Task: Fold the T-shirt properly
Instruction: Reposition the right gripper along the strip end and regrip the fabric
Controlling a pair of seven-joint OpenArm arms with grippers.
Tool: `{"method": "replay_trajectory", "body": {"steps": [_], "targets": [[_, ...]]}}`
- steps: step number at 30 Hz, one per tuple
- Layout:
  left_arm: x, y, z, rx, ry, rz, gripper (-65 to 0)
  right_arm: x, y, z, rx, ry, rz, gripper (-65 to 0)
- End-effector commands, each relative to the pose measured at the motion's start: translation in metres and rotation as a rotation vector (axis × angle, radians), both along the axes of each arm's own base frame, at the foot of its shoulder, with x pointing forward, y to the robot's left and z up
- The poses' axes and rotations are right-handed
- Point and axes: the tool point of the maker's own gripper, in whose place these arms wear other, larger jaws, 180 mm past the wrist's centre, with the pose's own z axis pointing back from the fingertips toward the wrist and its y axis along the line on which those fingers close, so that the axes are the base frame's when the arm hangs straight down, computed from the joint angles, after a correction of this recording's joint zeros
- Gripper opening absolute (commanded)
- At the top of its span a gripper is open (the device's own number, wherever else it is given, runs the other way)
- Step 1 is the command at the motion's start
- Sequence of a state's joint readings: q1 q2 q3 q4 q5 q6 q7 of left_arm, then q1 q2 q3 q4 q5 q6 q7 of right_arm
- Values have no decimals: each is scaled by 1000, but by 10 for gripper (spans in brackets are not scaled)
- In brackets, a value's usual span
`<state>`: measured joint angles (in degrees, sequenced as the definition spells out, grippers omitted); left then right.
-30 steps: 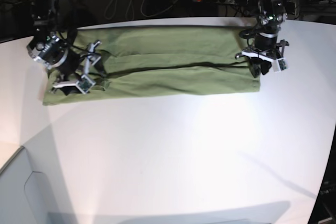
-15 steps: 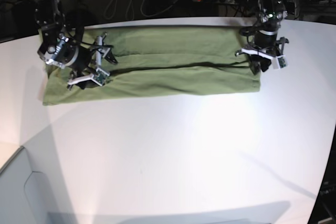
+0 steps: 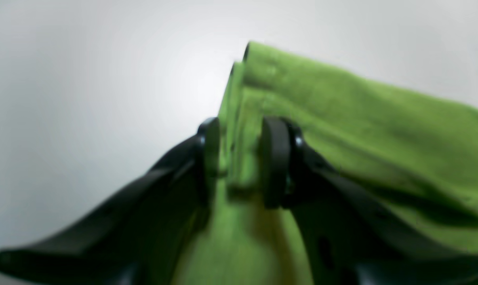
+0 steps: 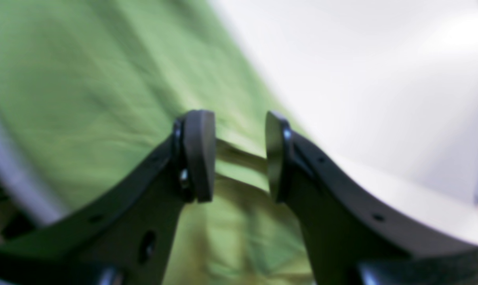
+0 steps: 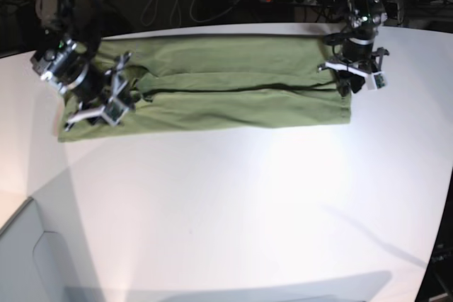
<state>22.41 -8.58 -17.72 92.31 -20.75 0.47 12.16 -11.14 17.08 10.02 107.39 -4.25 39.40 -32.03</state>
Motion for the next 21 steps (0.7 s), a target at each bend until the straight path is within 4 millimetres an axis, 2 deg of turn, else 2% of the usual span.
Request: {"method": "replay_trajectory", "body": {"steps": [1,5,9,10,13,21], "targets": [[7,2,13,10,-49,-3,-473,16,-5,15,36,-57,-21,-472],[2,2,10,10,-36,-3,-473,46,-40,7,76,-51,-154,-484],[2,1,9,8,-36,-2,-473,48,-57,-21,82,35,-197,-607],[2,1,9,9,-35,-1,-473,44,-60,-28,79,57,-203,-648],[2,1,9,9,-35,-1,-473,27,-60,-45,78,111,-206,-647],[2,1,9,9,-35,-1,-473,-28,-50,-55,40,171,-165,-649]]}}
